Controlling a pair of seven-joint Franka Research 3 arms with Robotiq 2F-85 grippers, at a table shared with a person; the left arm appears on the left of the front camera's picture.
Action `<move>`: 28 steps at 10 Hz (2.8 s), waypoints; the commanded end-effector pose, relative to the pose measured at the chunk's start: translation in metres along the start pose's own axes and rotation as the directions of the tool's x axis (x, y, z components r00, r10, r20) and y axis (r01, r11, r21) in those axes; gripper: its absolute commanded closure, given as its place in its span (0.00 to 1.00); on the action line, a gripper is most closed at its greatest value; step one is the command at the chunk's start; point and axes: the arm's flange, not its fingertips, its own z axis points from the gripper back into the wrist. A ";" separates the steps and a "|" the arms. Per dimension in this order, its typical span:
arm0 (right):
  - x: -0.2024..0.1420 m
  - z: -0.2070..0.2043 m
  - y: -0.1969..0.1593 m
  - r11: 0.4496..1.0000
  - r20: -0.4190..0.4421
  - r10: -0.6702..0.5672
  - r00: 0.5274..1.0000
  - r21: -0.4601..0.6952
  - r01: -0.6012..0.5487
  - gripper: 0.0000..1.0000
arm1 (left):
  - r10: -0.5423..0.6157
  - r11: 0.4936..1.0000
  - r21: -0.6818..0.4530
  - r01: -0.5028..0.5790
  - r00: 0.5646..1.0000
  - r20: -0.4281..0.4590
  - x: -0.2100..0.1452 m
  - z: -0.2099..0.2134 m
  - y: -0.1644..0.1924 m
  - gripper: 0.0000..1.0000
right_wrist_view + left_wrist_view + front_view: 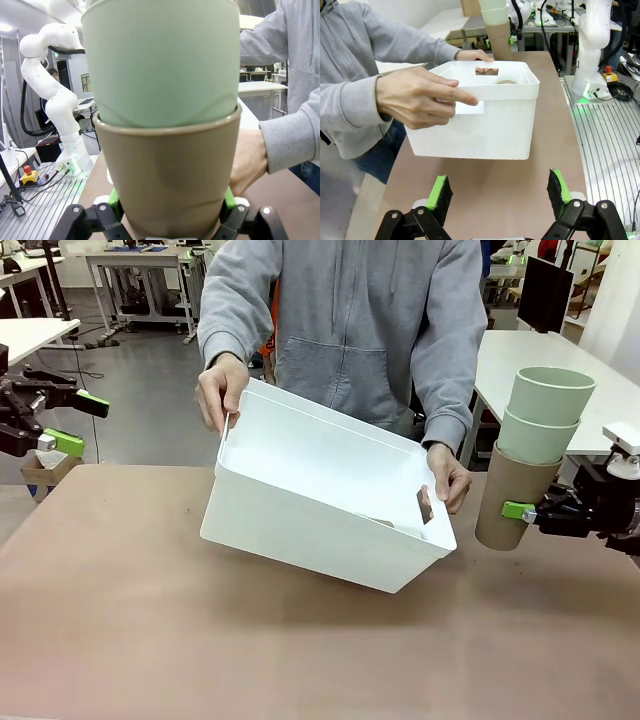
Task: Stack the cups and store them in the basket.
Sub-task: Place the stack of Reusable plastic cups into the Pantry Basket.
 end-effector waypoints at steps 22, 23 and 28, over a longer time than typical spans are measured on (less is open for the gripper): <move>0.096 -0.280 0.004 0.917 -0.734 0.038 0.678 -0.244 -0.316 0.14 | -0.003 1.000 -0.006 0.003 1.000 0.003 0.001 0.001 0.000 0.00; 0.089 -0.282 0.004 0.917 -0.745 0.044 0.666 -0.234 -0.322 0.14 | -0.003 1.000 -0.006 0.003 1.000 0.003 0.001 0.001 0.000 0.00; 0.078 -0.283 -0.005 0.920 -0.766 0.095 0.636 -0.176 -0.349 0.14 | -0.003 1.000 -0.006 0.003 1.000 0.003 0.001 0.001 0.000 0.00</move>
